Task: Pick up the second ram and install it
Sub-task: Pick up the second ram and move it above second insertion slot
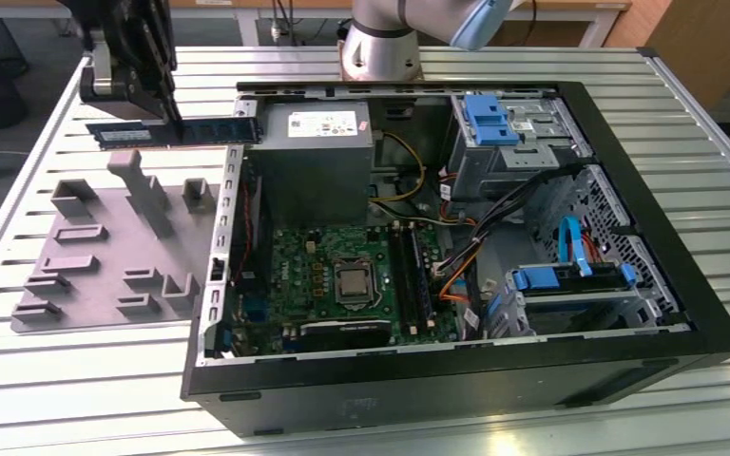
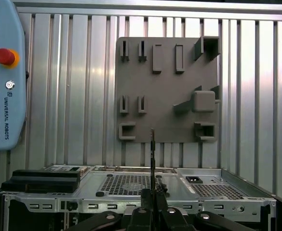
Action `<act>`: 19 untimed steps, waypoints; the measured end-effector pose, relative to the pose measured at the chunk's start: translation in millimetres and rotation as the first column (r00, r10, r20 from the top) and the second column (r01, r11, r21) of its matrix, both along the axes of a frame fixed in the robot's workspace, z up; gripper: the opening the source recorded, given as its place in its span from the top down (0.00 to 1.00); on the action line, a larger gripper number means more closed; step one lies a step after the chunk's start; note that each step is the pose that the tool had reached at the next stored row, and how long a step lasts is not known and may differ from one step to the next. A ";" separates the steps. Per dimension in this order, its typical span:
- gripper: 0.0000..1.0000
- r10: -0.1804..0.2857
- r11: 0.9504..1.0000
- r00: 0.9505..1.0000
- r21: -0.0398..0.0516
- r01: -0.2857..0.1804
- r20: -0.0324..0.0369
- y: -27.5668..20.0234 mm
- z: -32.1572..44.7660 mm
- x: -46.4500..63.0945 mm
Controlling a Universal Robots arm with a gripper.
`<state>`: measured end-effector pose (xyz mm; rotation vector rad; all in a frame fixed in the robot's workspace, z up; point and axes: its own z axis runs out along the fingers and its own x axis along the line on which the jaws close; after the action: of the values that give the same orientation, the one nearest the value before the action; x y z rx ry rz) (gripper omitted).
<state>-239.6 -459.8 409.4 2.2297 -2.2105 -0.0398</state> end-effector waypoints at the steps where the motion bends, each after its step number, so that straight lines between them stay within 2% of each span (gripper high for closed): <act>1: 0.86 0.000 1.000 1.000 0.000 0.000 0.000 0.0 0.0 1.2; 19: 0.86 0.000 1.000 1.000 0.000 0.000 0.000 0.0 0.0 22.3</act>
<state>-217.3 -459.8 409.4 2.2298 -2.2105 -0.0399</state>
